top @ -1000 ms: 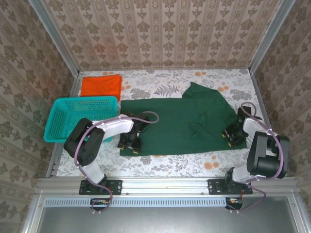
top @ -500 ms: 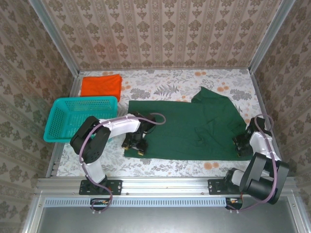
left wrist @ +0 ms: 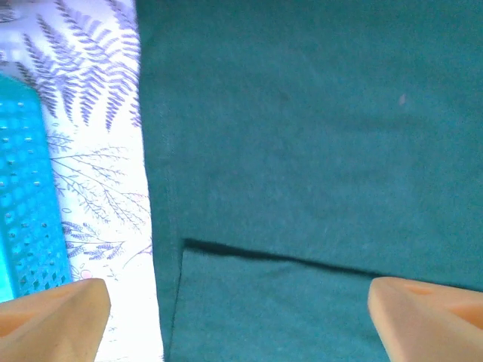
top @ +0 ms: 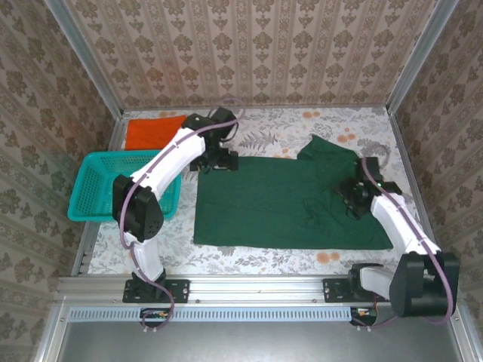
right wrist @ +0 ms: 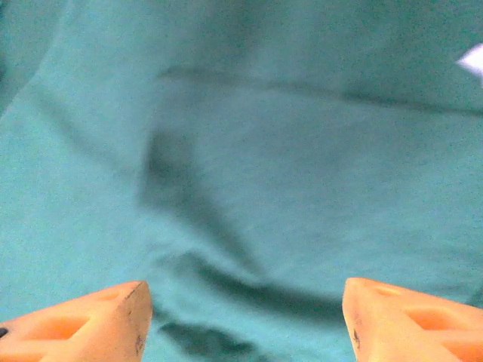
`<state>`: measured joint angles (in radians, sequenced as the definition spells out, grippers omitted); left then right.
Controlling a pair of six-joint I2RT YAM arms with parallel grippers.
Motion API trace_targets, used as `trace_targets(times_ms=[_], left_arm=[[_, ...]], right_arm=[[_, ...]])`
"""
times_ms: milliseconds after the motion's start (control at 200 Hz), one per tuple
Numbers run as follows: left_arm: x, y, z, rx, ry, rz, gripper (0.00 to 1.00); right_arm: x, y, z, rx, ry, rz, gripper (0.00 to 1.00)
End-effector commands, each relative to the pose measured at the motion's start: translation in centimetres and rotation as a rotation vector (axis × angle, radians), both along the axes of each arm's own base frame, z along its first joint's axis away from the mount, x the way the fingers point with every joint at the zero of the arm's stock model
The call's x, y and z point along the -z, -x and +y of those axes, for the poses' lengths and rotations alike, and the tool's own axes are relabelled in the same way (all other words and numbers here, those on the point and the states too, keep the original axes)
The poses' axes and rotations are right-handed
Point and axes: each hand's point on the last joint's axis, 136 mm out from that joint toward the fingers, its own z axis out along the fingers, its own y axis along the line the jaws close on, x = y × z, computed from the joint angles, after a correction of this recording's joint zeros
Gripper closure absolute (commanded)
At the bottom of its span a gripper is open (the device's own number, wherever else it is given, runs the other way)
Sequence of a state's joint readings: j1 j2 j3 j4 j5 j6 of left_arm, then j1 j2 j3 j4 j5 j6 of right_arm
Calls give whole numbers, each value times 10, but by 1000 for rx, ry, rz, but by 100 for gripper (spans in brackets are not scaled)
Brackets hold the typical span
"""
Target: Fold and stack the t-shirts
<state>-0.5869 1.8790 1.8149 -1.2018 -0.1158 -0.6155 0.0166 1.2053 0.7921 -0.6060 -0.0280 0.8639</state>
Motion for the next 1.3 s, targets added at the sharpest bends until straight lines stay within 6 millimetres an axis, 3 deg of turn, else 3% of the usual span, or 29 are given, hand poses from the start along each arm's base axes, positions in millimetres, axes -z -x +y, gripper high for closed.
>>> trace_targets(times_ms=[0, 75, 225, 320, 440, 600, 780, 945, 1125, 1295], left_arm=[[8, -14, 18, -170, 17, 54, 7], [10, -30, 23, -225, 64, 87, 13], [24, -68, 21, -212, 120, 95, 25], [42, -93, 16, -171, 132, 78, 30], [64, -112, 26, -131, 93, 67, 32], [77, -140, 45, -171, 100, 32, 29], [95, -140, 44, -137, 95, 80, 23], [118, -133, 59, -144, 66, 145, 23], [123, -137, 67, -132, 55, 147, 23], [134, -130, 70, -117, 35, 177, 24]], right_arm=[[-10, -16, 36, -226, 29, -15, 31], [-3, -13, 47, -308, 12, 13, 32], [10, -19, 39, -273, 53, 43, 40], [8, -36, 31, -217, 93, 49, 44], [-6, -59, 15, -107, 154, 75, 48], [-17, -116, -1, 6, 195, 25, 59], [-13, -181, -14, 35, 192, 71, 63], [-3, -224, -2, -12, 169, 90, 63], [19, -245, 8, -42, 138, 131, 63], [33, -251, 14, -57, 125, 155, 65]])
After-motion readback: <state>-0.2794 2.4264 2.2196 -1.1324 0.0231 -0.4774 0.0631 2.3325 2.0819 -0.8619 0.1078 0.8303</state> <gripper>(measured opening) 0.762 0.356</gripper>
